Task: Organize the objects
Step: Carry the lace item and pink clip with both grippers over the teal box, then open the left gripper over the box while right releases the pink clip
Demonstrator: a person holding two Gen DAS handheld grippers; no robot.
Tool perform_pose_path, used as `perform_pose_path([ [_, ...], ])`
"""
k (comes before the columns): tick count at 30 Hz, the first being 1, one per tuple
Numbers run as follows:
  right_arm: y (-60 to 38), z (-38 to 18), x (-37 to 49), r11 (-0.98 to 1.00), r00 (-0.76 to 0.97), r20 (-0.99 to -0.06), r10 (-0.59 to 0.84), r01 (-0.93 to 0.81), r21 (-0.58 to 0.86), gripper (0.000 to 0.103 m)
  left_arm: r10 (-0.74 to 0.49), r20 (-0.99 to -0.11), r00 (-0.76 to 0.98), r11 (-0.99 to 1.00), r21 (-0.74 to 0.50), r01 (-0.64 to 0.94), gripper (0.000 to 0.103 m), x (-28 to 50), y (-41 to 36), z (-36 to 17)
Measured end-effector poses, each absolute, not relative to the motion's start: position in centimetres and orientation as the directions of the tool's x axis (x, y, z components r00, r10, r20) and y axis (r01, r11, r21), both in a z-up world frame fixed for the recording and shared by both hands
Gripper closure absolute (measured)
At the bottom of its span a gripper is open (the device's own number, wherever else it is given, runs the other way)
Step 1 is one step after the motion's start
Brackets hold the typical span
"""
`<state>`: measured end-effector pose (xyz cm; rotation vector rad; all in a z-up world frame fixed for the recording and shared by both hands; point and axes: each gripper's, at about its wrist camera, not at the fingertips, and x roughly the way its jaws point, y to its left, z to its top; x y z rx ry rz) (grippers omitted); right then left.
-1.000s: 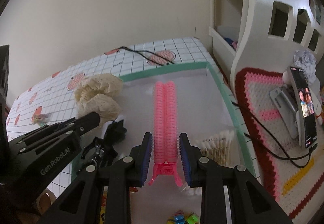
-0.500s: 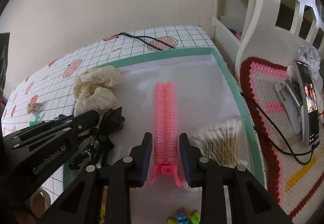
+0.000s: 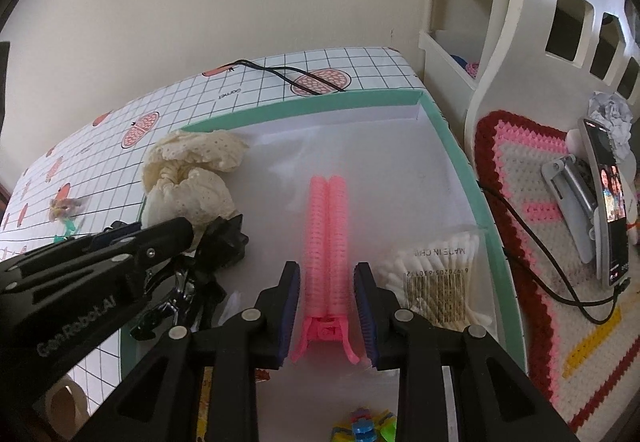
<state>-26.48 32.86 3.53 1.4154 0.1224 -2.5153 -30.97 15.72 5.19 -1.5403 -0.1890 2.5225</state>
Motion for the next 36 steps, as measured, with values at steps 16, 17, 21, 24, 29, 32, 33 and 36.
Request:
perform_pose_path([
  [16, 32.9, 5.3, -26.0, -0.964, -0.544, -0.817, -0.194, 0.26, 0.056, 0.072, 0.198, -0.85, -0.489, -0.98, -0.168, -0.105, 0.067, -29.5, 15.3, 7.7],
  [17, 32.9, 5.5, -25.9, -0.964, -0.55, -0.813, -0.194, 0.259, 0.055, 0.072, 0.196, -0.848, -0.492, -0.981, -0.166, -0.103, 0.067, -29.3, 15.2, 7.9],
  [21, 32.9, 5.9, -25.8, -0.965, -0.564, -0.802, -0.2, 0.255, 0.061, 0.072, 0.182, -0.841, -0.509, -0.983, -0.164, -0.082, 0.053, -29.0, 14.4, 8.4],
  [24, 32.9, 5.8, -25.7, -0.966, -0.565, -0.801, -0.198, 0.253, 0.06, 0.057, 0.161, -0.846, -0.508, -0.986, -0.156, -0.054, 0.049, -29.1, 13.8, 8.2],
  [29, 33.0, 5.7, -25.6, -0.968, -0.574, -0.796, -0.194, 0.246, 0.059, 0.042, 0.129, -0.861, -0.492, -0.988, -0.155, 0.012, 0.041, -29.2, 12.6, 7.4],
  [32, 33.1, 5.7, -25.6, -0.969, -0.577, -0.794, -0.19, 0.24, 0.058, 0.035, 0.103, -0.862, -0.496, -0.989, -0.142, 0.041, 0.027, -29.3, 12.1, 7.2],
  [33, 33.1, 5.7, -25.6, -0.969, -0.578, -0.794, -0.191, 0.238, 0.06, 0.034, 0.093, -0.862, -0.498, -0.989, -0.136, 0.052, 0.027, -29.3, 11.9, 7.2],
  [36, 33.0, 5.5, -25.6, -0.969, -0.575, -0.796, -0.192, 0.24, 0.06, 0.024, 0.08, -0.865, -0.496, -0.989, -0.13, 0.067, 0.018, -29.2, 11.4, 7.0],
])
